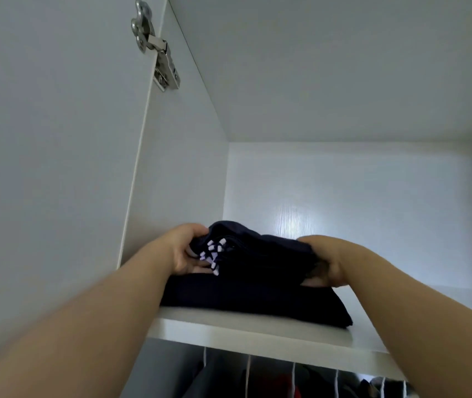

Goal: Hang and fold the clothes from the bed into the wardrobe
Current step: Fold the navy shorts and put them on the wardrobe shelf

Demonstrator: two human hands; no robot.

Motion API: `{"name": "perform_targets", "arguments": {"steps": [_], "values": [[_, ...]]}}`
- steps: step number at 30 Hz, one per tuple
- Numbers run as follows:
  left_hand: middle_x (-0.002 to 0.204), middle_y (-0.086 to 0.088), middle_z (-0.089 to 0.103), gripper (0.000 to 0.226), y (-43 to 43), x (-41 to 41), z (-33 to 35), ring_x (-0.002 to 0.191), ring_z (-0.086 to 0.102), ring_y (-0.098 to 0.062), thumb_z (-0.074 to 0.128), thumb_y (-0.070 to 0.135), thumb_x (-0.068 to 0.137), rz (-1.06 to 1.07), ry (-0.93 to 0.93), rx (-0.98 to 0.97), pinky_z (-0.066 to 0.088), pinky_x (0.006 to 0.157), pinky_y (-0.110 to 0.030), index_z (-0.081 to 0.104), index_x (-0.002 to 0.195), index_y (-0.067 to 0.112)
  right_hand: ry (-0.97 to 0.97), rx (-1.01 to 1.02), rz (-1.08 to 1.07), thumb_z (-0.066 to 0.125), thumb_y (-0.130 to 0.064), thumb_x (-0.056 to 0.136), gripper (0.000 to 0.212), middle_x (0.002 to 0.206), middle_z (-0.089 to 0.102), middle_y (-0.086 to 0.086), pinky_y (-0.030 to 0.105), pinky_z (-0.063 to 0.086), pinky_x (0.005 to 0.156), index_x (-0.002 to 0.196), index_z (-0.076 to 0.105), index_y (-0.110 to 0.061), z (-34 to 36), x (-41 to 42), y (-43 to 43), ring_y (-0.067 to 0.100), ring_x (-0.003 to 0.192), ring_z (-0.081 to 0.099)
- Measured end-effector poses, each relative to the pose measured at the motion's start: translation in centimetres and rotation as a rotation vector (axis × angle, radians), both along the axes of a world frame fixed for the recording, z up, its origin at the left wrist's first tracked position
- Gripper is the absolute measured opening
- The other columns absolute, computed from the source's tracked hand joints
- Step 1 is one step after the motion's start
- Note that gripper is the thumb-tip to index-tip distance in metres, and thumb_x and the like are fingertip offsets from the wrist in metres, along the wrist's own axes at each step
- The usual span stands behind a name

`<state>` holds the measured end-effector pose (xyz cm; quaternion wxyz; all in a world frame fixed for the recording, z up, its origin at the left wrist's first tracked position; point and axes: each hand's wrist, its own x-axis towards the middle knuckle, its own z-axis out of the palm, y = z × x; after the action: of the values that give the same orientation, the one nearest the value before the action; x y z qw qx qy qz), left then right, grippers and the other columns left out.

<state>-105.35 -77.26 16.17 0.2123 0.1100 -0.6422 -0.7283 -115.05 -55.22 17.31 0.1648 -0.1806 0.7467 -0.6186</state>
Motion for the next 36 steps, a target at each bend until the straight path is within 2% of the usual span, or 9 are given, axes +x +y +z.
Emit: {"name": "perform_targets", "arguments": {"steps": [7, 10, 14, 17, 20, 23, 27, 31, 36], "values": [[0.055, -0.002, 0.049, 0.029, 0.9, -0.7, 0.1, 0.036, 0.049, -0.012, 0.046, 0.017, 0.095, 0.083, 0.028, -0.026, 0.049, 0.037, -0.023, 0.049, 0.067, 0.012, 0.119, -0.136, 0.016, 0.049, -0.002, 0.087, 0.016, 0.068, 0.051, 0.008, 0.027, 0.051, 0.040, 0.075, 0.052, -0.011, -0.3, -0.5, -0.8, 0.019, 0.056, 0.051], [0.045, 0.000, 0.051, 0.032, 1.2, -0.7, 1.3, 0.031, 0.045, -0.010, 0.033, -0.004, 0.090, 0.147, 0.252, 0.004, 0.038, 0.033, -0.012, 0.048, 0.067, 0.011, 0.224, -0.338, 0.059, 0.043, 0.003, 0.089, 0.030, 0.089, 0.051, 0.006, 0.028, 0.050, 0.043, 0.105, 0.049, -0.022, 0.0, -0.4, -1.5, 0.019, 0.065, 0.052], [0.061, -0.006, 0.052, 0.034, 1.6, 0.3, 3.6, 0.058, 0.049, -0.018, 0.027, -0.013, 0.078, 0.245, 0.528, 0.056, 0.040, 0.037, -0.012, 0.052, 0.070, 0.009, 0.361, -0.564, 0.064, 0.040, 0.006, 0.086, 0.042, 0.101, 0.052, -0.005, 0.028, 0.050, 0.047, 0.109, 0.047, -0.029, 1.0, 0.3, -1.3, 0.017, 0.072, 0.054], [0.060, -0.002, 0.051, 0.019, 2.2, 1.2, 3.5, 0.057, 0.048, -0.017, 0.038, 0.010, 0.084, 0.300, 0.430, 0.058, 0.040, 0.038, -0.014, 0.051, 0.070, 0.013, 0.212, -0.453, 0.082, 0.042, 0.000, 0.085, 0.022, 0.074, 0.057, 0.004, 0.029, 0.054, 0.047, 0.086, 0.058, -0.015, 0.9, 0.7, -0.4, 0.017, 0.055, 0.055], [0.060, -0.004, 0.048, 0.025, 2.1, 1.3, 0.7, 0.053, 0.044, -0.018, 0.043, 0.023, 0.090, 0.393, 0.153, -0.190, 0.038, 0.041, -0.017, 0.048, 0.068, 0.012, 0.094, -0.119, 0.082, 0.050, -0.008, 0.087, 0.022, 0.042, 0.053, 0.003, 0.025, 0.052, 0.039, 0.065, 0.051, -0.012, -0.3, 1.2, 0.1, 0.013, 0.034, 0.055], [0.061, -0.008, 0.045, 0.026, 1.7, 1.4, -1.3, 0.056, 0.042, -0.024, 0.047, 0.015, 0.088, 0.534, 0.051, -0.382, 0.036, 0.057, -0.028, 0.045, 0.063, 0.008, 0.195, 0.097, 0.057, 0.056, -0.015, 0.087, 0.022, 0.044, 0.051, 0.000, 0.017, 0.045, 0.037, 0.065, 0.052, -0.014, -0.8, 1.6, 0.2, 0.011, 0.039, 0.051], [0.059, -0.010, 0.045, 0.027, 1.7, 1.8, -0.5, 0.051, 0.042, -0.023, 0.049, 0.009, 0.087, 0.514, -0.001, -0.412, 0.035, 0.052, -0.026, 0.044, 0.061, 0.006, 0.371, 0.263, 0.003, 0.056, -0.020, 0.085, 0.025, 0.043, 0.045, -0.001, 0.014, 0.034, 0.035, 0.062, 0.048, -0.013, -1.0, 1.6, 0.4, 0.012, 0.039, 0.042], [0.067, -0.013, 0.047, 0.019, 1.7, 2.1, 0.7, 0.068, 0.047, -0.026, 0.047, 0.003, 0.087, 0.618, -0.056, -0.542, 0.038, 0.062, -0.030, 0.047, 0.067, 0.004, 0.470, 0.166, -0.059, 0.060, -0.033, 0.085, 0.024, 0.068, 0.043, 0.001, 0.020, 0.030, 0.043, 0.079, 0.047, -0.013, -0.8, 1.4, 0.8, 0.013, 0.049, 0.036], [0.077, -0.007, 0.054, 0.016, 1.9, 2.7, 3.1, 0.069, 0.052, -0.024, 0.048, 0.006, 0.088, 0.712, 0.079, -0.638, 0.048, 0.058, -0.027, 0.055, 0.075, 0.012, 0.440, 0.035, 0.234, 0.067, -0.044, 0.078, 0.028, 0.081, 0.055, -0.004, 0.025, 0.043, 0.059, 0.097, 0.058, -0.026, 0.1, 1.9, 1.6, 0.013, 0.068, 0.052]]}}
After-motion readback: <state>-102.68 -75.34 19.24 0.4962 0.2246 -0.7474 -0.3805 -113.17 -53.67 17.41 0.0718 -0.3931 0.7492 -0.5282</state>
